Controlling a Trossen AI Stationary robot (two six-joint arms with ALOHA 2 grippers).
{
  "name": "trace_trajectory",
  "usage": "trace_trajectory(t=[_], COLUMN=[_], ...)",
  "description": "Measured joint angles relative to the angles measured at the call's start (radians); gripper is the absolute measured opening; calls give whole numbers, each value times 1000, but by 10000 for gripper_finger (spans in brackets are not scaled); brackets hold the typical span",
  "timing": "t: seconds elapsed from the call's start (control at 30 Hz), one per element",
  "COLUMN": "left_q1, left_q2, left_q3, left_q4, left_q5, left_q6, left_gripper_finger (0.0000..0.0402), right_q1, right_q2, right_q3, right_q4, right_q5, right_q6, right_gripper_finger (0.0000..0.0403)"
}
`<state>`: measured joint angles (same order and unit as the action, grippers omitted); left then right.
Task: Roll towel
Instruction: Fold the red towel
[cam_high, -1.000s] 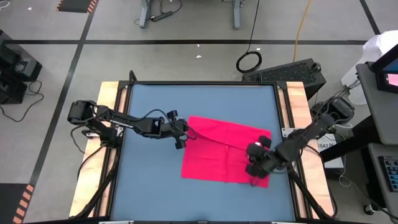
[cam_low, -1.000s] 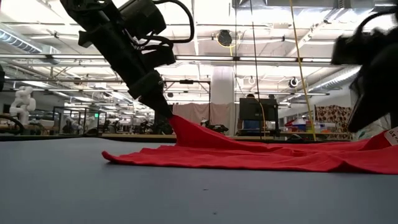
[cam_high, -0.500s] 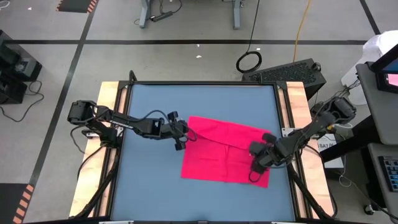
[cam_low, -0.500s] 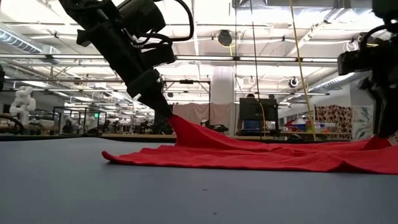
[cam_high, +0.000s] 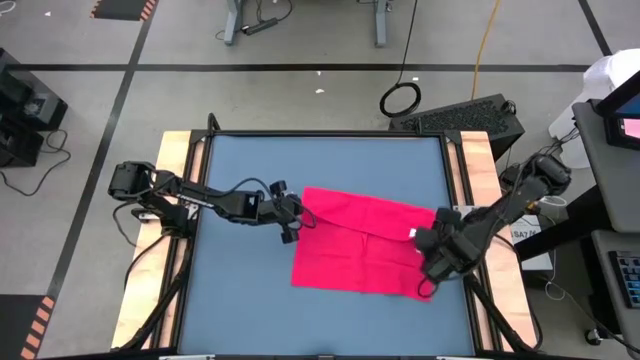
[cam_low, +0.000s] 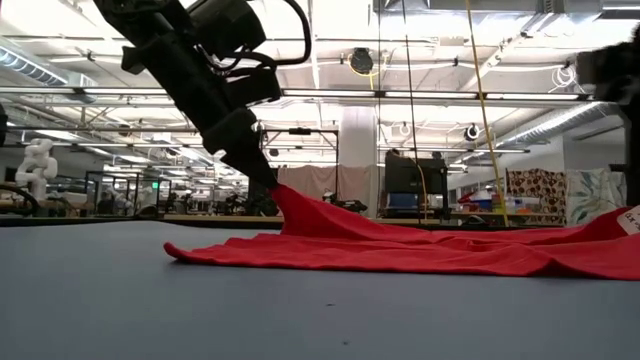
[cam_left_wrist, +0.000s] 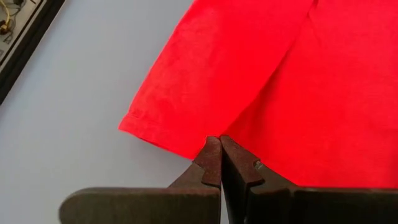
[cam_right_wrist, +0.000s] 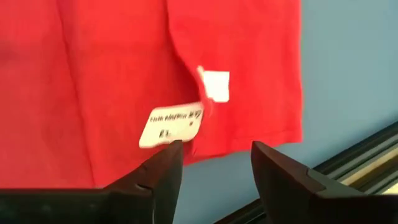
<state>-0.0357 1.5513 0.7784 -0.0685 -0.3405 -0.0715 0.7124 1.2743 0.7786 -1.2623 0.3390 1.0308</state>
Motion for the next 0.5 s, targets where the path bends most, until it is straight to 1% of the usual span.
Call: trace_trajectory(t=[0.27, 0.37, 0.5], left_q1=[0, 0, 0], left_q2=[0, 0, 0], left_q3=[0, 0, 0], left_q4=[-1, 0, 0], left_q5=[1, 0, 1], left_q6=[6, 6, 6], left_gripper_finger=[0, 0, 0], right_q1=[150, 180, 193], right_q2=[0, 0, 0], right_q3=[-59, -82, -127], right_q4=[15, 51, 99], right_q5=[5, 26, 60], right_q6=[148, 183, 188], right_gripper_finger=[183, 183, 183])
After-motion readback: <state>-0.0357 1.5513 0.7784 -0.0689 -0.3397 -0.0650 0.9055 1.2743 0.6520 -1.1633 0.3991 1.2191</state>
